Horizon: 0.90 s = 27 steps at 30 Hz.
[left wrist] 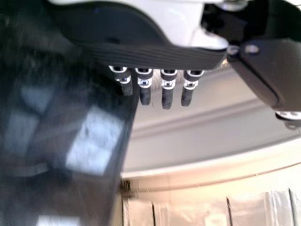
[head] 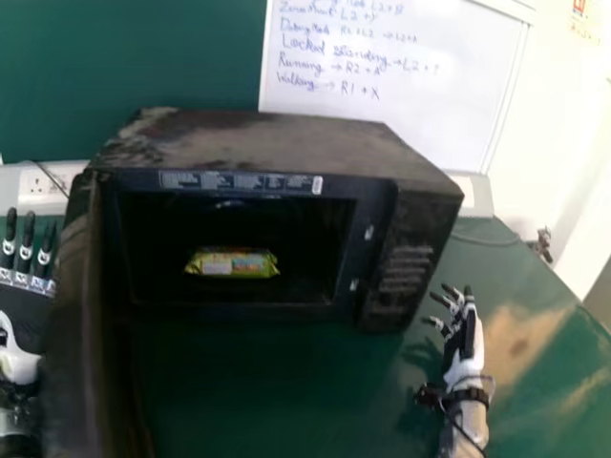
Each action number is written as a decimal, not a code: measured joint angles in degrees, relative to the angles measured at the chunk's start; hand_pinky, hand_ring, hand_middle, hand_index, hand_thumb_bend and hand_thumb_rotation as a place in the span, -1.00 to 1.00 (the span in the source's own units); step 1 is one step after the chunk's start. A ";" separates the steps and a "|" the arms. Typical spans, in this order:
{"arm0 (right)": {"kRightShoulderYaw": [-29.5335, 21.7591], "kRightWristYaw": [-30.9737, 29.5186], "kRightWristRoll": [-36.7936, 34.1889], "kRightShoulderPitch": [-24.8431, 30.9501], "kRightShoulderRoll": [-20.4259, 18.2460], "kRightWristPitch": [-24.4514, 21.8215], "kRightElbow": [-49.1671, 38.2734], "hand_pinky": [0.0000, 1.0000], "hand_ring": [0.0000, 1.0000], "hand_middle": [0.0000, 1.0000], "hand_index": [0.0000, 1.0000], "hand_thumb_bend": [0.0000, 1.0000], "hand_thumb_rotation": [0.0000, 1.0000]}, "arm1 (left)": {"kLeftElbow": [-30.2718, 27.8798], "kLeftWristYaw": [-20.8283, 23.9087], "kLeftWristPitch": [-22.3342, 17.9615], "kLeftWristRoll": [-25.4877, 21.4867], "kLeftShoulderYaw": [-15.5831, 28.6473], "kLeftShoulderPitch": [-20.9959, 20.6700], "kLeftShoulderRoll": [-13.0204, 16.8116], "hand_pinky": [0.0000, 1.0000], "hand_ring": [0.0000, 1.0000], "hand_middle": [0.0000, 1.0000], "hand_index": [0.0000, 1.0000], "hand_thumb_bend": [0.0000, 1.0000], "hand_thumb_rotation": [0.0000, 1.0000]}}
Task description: Put biscuit inside oven
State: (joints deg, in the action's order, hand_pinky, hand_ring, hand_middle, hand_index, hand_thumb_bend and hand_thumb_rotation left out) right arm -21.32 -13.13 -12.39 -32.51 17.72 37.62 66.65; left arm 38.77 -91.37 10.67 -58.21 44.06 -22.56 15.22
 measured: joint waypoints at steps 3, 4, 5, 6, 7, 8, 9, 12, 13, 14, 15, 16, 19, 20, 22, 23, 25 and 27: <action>0.67 1.12 0.95 0.04 -0.05 0.11 0.00 -0.10 0.10 0.24 0.46 0.32 -0.04 | -2.77 -0.39 -1.63 -0.62 -2.26 1.06 -1.66 -0.98 -0.62 -0.32 -0.76 -1.00 1.00; 0.82 1.21 1.08 0.05 -0.07 0.14 0.00 -0.11 0.09 0.24 0.46 0.32 -0.04 | -3.37 -0.46 -2.58 -0.79 -3.10 1.35 -1.92 -0.96 -0.61 -0.31 -0.66 -1.00 1.00; 0.92 1.26 1.16 0.05 -0.08 0.15 0.00 -0.11 0.09 0.24 0.46 0.32 -0.04 | -3.88 -0.57 -3.61 -1.06 -4.17 1.61 -2.14 -0.94 -0.59 -0.30 -0.61 -1.00 1.00; 0.95 1.27 1.17 0.05 -0.09 0.16 0.00 -0.11 0.09 0.24 0.46 0.33 -0.05 | -4.23 -0.67 -4.38 -1.36 -5.28 1.79 -2.26 -0.91 -0.56 -0.28 -0.53 -1.00 1.00; 0.91 1.22 1.14 0.04 -0.11 0.16 0.00 -0.11 0.09 0.24 0.46 0.34 -0.06 | -4.32 -0.79 -4.55 -1.52 -6.60 1.91 -2.18 -0.90 -0.54 -0.27 -0.50 -1.00 0.94; 0.88 1.20 1.13 0.04 -0.12 0.16 0.00 -0.11 0.09 0.24 0.46 0.34 -0.06 | -4.36 -0.82 -4.50 -1.54 -7.93 1.99 -1.96 -0.88 -0.52 -0.26 -0.49 -1.00 0.92; 0.88 1.19 1.13 0.01 -0.15 0.16 -0.01 -0.11 0.10 0.24 0.46 0.34 -0.06 | -4.36 -0.83 -4.34 -1.50 -9.37 2.14 -1.64 -0.88 -0.50 -0.25 -0.47 -1.00 0.86; 0.92 1.19 1.13 -0.09 -0.22 0.19 -0.02 -0.10 0.11 0.25 0.47 0.34 -0.04 | -4.32 -0.83 -4.57 -1.42 -13.30 2.92 -0.06 -0.87 -0.44 -0.18 -0.46 -1.00 0.74; 0.95 1.20 1.15 -0.08 -0.22 0.21 -0.02 -0.09 0.11 0.25 0.47 0.34 -0.03 | -4.11 -0.83 -6.34 -1.34 -14.14 3.07 0.28 -0.82 -0.44 -0.15 -0.33 -1.00 0.75; 1.01 1.24 1.17 -0.08 -0.23 0.23 -0.01 -0.09 0.10 0.25 0.47 0.35 -0.02 | -3.69 -0.84 -8.73 -1.50 -14.14 2.97 0.20 -0.81 -0.41 -0.11 -0.26 -1.00 0.76; 1.06 1.30 1.20 -0.08 -0.22 0.23 -0.01 -0.09 0.10 0.25 0.47 0.36 -0.02 | -3.09 -0.84 -11.04 -1.58 -14.12 2.82 0.10 -0.78 -0.38 -0.09 -0.20 -1.00 0.77; 1.08 1.33 1.21 -0.09 -0.22 0.23 -0.02 -0.09 0.10 0.24 0.47 0.36 -0.03 | -2.62 -0.84 -12.89 -1.57 -14.11 2.70 -0.06 -0.74 -0.34 -0.07 -0.20 -1.00 0.77; 1.09 1.36 1.21 -0.11 -0.24 0.23 -0.02 -0.08 0.10 0.24 0.47 0.36 -0.04 | -2.35 -0.84 -16.06 -1.25 -14.21 2.65 -0.49 -0.73 -0.35 -0.07 -0.25 -1.00 0.79; 1.11 1.40 1.21 -0.11 -0.24 0.23 -0.02 -0.08 0.10 0.24 0.47 0.36 -0.04 | -2.37 -0.84 -16.62 -0.74 -14.21 2.66 -0.62 -0.75 -0.36 -0.08 -0.27 -1.00 0.80; 1.14 1.44 1.21 -0.11 -0.24 0.23 -0.03 -0.09 0.09 0.24 0.47 0.35 -0.05 | -2.69 -0.81 -17.46 0.89 -14.19 2.82 -1.05 -0.81 -0.43 -0.15 -0.38 -1.00 0.94; 1.14 1.43 1.21 -0.11 -0.24 0.23 -0.03 -0.09 0.09 0.24 0.47 0.34 -0.05 | -3.14 -0.67 -17.81 1.29 -14.15 2.98 -1.42 -0.83 -0.46 -0.19 -0.42 -1.00 0.97; 1.13 1.44 1.21 -0.09 -0.22 0.23 -0.03 -0.10 0.09 0.25 0.47 0.34 -0.05 | -4.17 -0.20 -18.22 1.79 -13.98 3.28 -2.31 -0.85 -0.48 -0.21 -0.48 -1.00 0.99; 1.13 1.44 1.21 -0.10 -0.21 0.23 -0.03 -0.10 0.09 0.25 0.47 0.36 -0.04 | -4.70 0.06 -18.32 1.99 -13.77 3.31 -2.93 -0.84 -0.47 -0.21 -0.47 -1.00 1.00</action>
State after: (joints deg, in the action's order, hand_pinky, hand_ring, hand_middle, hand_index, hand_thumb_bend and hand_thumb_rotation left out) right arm -20.19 -11.69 -11.18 -32.61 17.51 37.85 66.62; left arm 34.07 -91.31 -7.65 -56.22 30.28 -19.25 12.30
